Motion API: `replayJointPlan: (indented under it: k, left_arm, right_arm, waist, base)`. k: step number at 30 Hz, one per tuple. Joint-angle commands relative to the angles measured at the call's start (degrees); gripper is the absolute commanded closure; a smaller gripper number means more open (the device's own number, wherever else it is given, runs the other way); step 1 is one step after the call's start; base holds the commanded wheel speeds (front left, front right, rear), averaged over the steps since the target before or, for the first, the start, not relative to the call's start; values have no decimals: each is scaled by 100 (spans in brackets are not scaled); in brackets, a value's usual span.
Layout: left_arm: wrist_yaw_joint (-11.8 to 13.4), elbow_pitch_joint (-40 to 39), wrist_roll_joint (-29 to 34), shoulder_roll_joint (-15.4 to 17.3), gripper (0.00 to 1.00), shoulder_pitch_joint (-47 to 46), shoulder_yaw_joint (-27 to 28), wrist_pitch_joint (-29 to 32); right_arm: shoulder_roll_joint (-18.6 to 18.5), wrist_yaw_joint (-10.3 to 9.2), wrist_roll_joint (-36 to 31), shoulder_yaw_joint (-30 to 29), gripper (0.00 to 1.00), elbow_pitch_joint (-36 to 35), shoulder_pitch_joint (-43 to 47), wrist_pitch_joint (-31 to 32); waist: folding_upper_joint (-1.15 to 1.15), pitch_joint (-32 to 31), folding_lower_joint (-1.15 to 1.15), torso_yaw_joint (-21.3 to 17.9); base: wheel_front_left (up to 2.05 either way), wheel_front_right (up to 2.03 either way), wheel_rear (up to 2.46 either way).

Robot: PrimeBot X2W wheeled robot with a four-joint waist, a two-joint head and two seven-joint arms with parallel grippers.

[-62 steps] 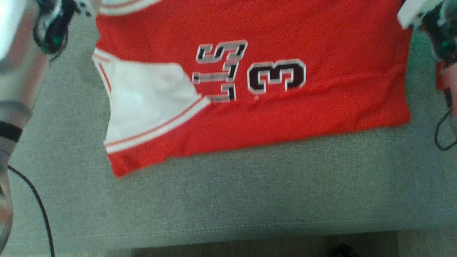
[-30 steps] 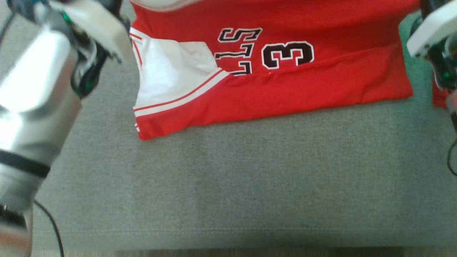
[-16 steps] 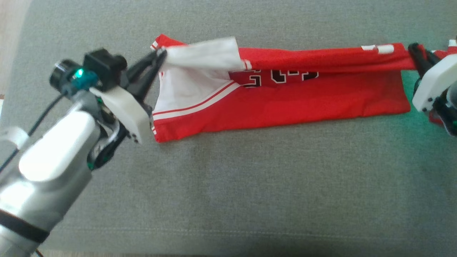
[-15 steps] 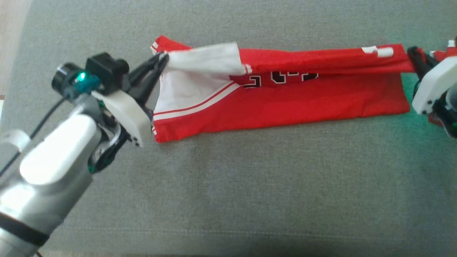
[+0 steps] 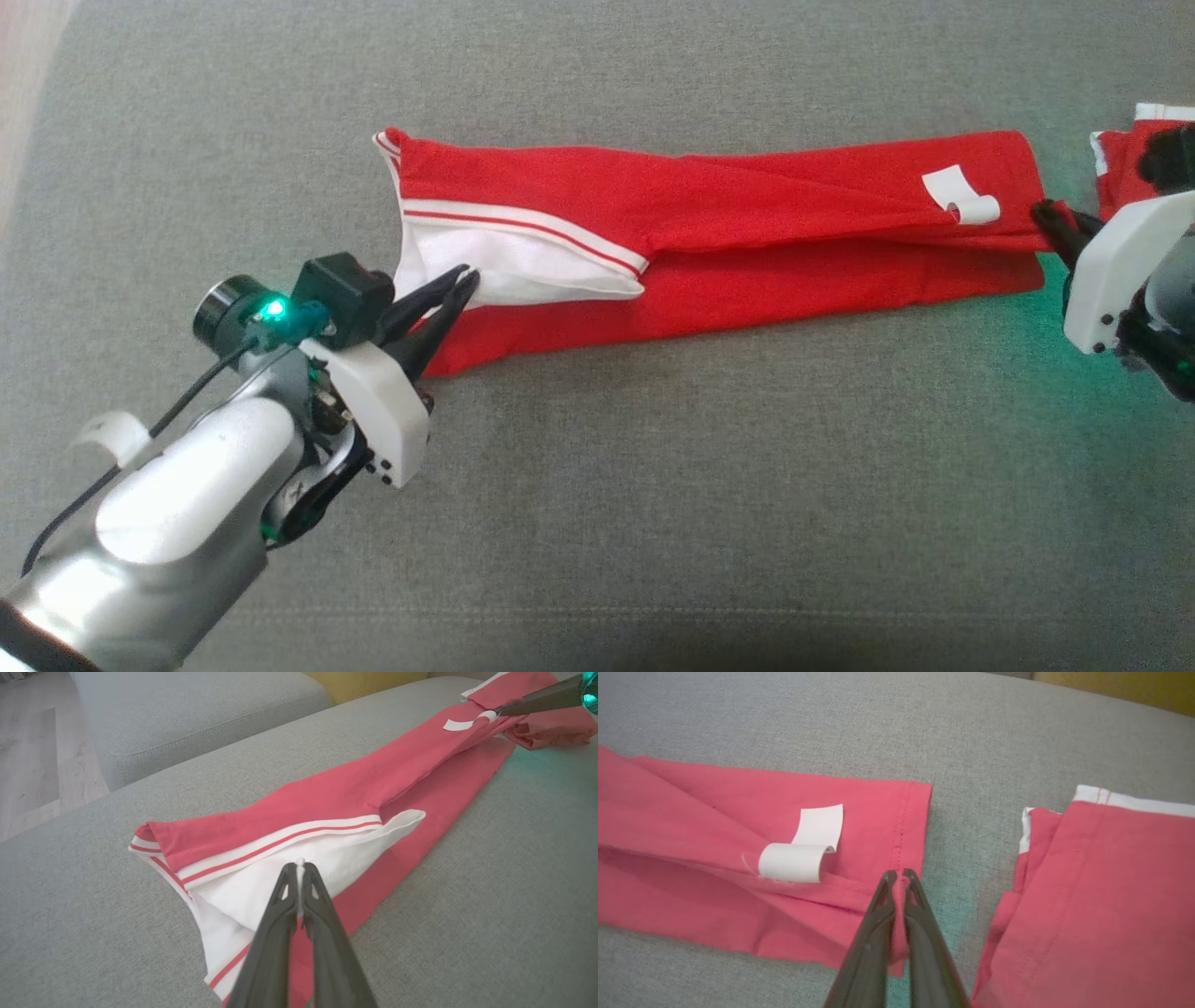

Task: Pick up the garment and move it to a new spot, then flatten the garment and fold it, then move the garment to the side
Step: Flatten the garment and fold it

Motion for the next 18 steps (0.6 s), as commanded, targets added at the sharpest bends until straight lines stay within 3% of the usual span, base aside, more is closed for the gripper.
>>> replayJointPlan:
  k: [1, 2, 3, 4, 10, 18]
  left_arm:
    - [82, -112, -64, 202, 68, -151, 237, -12]
    - [121, -104, -60, 187, 30, -136, 246, -43]
    - [159, -98, -57, 172, 4, -121, 259, -85]
    - [200, -85, -71, 151, 0, -100, 283, -129]
    - [532, 42, -230, -13, 0, -51, 620, -563]
    - [1103, -104, -651, -502, 0, 125, 1815, -1032]
  right_arm:
    - [-187, 20, 83, -17, 0, -166, 137, 72]
    - [-189, 20, 111, -30, 0, -196, 151, 97]
    - [-194, 20, 138, -50, 0, -220, 160, 125]
    - [-204, 20, 148, -64, 0, -249, 164, 151]
    - [-177, 20, 121, -418, 0, -446, 78, -159]
    - [138, 20, -195, -1089, 0, -778, 87, -1446]
  waist:
    - [0, -7, 0, -14]
    - [0, -14, 0, -20]
    - [0, -21, 0, -26]
    - [0, -29, 0, -31]
    - [0, -101, 0, -45]
    - [0, -187, 0, -29]
  base:
    - [0, 0, 0]
    - [0, 0, 0]
    - [0, 0, 0]
    - [0, 0, 0]
    - [0, 0, 0]
    - [0, 0, 0]
